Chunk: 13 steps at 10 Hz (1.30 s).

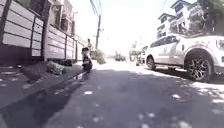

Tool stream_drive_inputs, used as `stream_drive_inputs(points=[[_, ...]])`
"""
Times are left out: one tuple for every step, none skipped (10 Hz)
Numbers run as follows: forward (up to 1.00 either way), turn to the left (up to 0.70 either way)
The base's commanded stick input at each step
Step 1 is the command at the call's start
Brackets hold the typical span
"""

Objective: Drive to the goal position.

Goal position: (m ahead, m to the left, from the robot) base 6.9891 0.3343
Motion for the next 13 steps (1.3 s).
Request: stream_drive_inputs(points=[[1.00, -0.27], [1.00, -0.27], [1.00, -0.27], [1.00, 0.00], [1.00, 0.00], [1.00, 0.00], [1.00, 0.00], [1.00, 0.00], [1.00, 0.00], [1.00, 0.00], [1.00, 0.00], [1.00, 0.00], [1.00, 0.00]])
